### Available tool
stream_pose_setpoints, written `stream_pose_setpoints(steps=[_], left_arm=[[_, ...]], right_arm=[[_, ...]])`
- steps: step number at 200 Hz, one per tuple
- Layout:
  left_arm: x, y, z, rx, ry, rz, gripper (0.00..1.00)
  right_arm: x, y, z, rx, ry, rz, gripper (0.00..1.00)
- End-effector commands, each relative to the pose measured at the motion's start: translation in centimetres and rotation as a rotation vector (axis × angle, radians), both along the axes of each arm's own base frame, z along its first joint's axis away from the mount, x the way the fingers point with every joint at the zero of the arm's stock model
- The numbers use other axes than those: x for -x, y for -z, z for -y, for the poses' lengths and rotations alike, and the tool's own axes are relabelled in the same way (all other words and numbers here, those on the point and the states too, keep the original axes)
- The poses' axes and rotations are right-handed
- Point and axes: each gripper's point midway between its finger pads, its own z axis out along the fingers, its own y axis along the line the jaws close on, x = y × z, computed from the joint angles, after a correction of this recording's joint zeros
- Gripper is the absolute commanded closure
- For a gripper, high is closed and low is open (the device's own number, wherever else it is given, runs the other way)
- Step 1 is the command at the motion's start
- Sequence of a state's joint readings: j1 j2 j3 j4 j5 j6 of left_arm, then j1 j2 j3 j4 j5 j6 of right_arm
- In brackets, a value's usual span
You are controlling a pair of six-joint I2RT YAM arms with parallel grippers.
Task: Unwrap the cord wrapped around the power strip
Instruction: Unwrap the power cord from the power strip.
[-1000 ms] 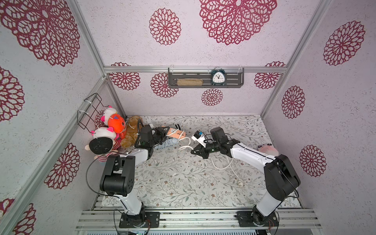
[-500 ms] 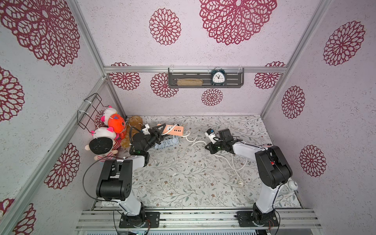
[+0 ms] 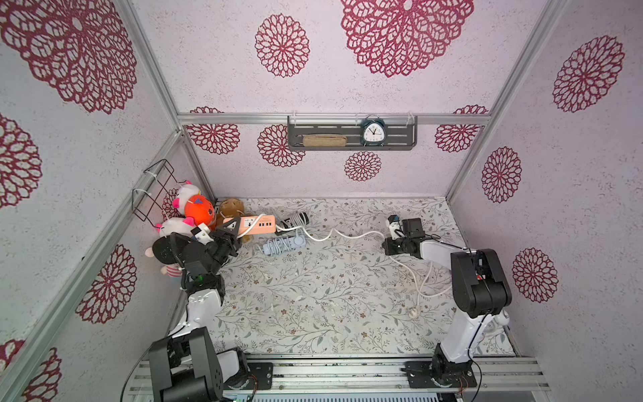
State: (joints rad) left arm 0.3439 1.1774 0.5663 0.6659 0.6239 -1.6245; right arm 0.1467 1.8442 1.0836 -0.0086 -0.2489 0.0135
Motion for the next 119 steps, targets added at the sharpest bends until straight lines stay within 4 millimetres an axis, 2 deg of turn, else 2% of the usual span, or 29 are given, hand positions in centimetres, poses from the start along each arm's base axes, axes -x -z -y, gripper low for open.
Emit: stream_pose_setpoints(steps=[1,19,47,61,83,101,119], left_arm=[[1.5,1.1,-1.2,-0.036,-0.016,-0.062,1.0],[2.2,2.0,-1.5,-0.106,-0.024,-0.132,1.0],[3.7,3.7,-1.8,-0.259,-0.024,-0.251,1.0],[4.3,4.9,-1.6,-0.282,0.005,-0.291,1.0],[4.6,6.5,-0.5,-0.229,0.108,-0.298,1.0],[5.3,7.2,-0.5,-0.246,0.118,-0.314,1.0],[6.1,7.4,-1.0,-0.26,0.113,-0.331,1.0]], right_arm=[[-0.5,-1.8,1.4,-0.033,0.059,0.034,1.0],[-0.5,-2.1,1.4,-0.03,0.055,0.04,1.0],[-1.3,-3.8,1.9,0.018,0.05,0.069,1.0],[-2.5,-5.2,2.4,0.056,0.059,0.094,1.0],[-4.9,-7.2,3.6,0.144,0.081,0.131,1.0],[-6.7,-8.3,4.8,0.21,0.093,0.143,1.0],[-8.5,-9.3,6.3,0.161,0.128,0.171,1.0]])
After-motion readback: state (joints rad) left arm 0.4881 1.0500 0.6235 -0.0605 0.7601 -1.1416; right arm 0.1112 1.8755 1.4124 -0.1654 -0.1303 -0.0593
